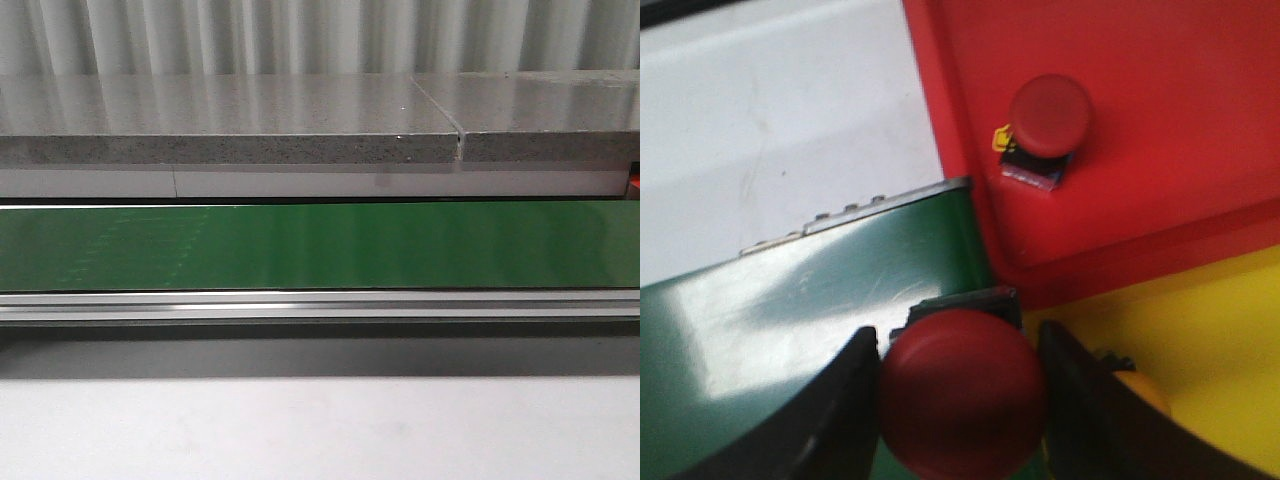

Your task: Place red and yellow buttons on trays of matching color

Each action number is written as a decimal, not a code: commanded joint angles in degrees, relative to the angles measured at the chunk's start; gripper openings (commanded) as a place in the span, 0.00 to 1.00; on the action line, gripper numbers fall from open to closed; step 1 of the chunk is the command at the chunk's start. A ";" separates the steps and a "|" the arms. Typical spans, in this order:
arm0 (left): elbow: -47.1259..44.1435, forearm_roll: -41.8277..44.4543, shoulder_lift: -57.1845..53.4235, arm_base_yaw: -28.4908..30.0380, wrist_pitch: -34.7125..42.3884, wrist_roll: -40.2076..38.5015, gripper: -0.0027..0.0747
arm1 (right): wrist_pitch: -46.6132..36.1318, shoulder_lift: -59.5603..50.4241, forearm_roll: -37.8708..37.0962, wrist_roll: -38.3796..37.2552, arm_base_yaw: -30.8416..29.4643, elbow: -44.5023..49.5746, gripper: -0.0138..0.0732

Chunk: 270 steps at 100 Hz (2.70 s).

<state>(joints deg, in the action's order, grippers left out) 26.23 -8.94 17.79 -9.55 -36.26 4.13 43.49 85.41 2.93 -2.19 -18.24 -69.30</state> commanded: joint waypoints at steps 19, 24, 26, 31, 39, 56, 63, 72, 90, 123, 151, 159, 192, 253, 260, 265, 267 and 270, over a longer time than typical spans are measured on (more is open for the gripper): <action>1.56 -0.95 0.51 -0.51 3.97 0.01 0.01 | -6.61 -0.51 -0.32 -0.46 -5.78 -1.92 0.39; 1.56 -0.95 0.51 -0.51 3.97 0.01 0.01 | -6.92 0.37 -0.32 -0.46 -6.21 -1.92 0.39; 1.56 -0.95 0.51 -0.51 3.97 0.01 0.01 | -7.04 0.85 -0.32 -0.46 -6.35 -1.92 0.39; 1.56 -0.95 0.51 -0.51 3.97 0.01 0.01 | -7.82 1.96 -0.32 -0.46 -6.35 -1.92 0.39; 1.56 -0.95 0.51 -0.51 3.97 0.01 0.01 | -9.58 3.39 -0.26 -0.46 -6.35 -1.92 0.39; 1.56 -0.95 0.51 -0.51 3.97 0.01 0.01 | -12.92 6.72 0.48 -0.46 -6.35 -1.92 0.39; 1.56 -0.95 0.51 -0.51 3.97 0.01 0.01 | -13.95 8.09 0.65 -0.46 -6.35 -1.92 0.39; 1.56 -0.95 0.51 -0.51 3.97 0.01 0.01 | -15.80 9.91 0.65 -0.46 -6.35 -1.92 0.39; 1.56 -0.95 0.51 -0.51 3.97 0.01 0.01 | -17.99 13.56 0.65 -0.46 -6.35 -1.92 0.39; 1.56 -0.95 0.51 -0.51 3.97 0.01 0.01 | -18.83 15.72 0.65 -0.46 -6.35 -1.92 0.45; 1.56 -0.95 0.51 -0.51 3.97 0.01 0.01 | -18.68 15.72 0.59 -0.46 -6.35 -1.92 0.74; 1.56 -0.95 0.51 -0.51 3.97 0.01 0.01 | -18.29 14.86 0.59 -0.46 -6.35 -1.92 0.74; 1.56 -0.95 0.51 -0.51 3.97 0.01 0.01 | -10.80 7.15 0.55 5.00 -3.77 -1.81 0.74; 1.56 -0.95 0.51 -0.51 3.97 0.01 0.01 | -0.39 -9.37 0.17 6.64 15.16 2.63 0.08; 1.56 -0.95 0.51 -0.51 3.97 0.01 0.01 | -0.84 -12.25 0.17 6.64 16.45 5.01 0.08; 1.56 -0.95 0.51 -0.51 3.97 0.01 0.01 | -0.90 -14.44 0.17 6.64 17.13 6.68 0.08; 1.56 -0.95 0.51 -0.51 3.97 0.01 0.01 | -0.84 -15.44 0.17 6.64 17.36 7.37 0.08; 1.56 -0.95 0.51 -0.51 3.97 0.01 0.01 | -0.76 -16.78 0.17 6.64 17.76 8.30 0.08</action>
<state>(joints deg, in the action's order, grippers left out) 26.23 -8.94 17.79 -9.55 -36.26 4.13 44.90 73.85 3.36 3.99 -1.35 -61.83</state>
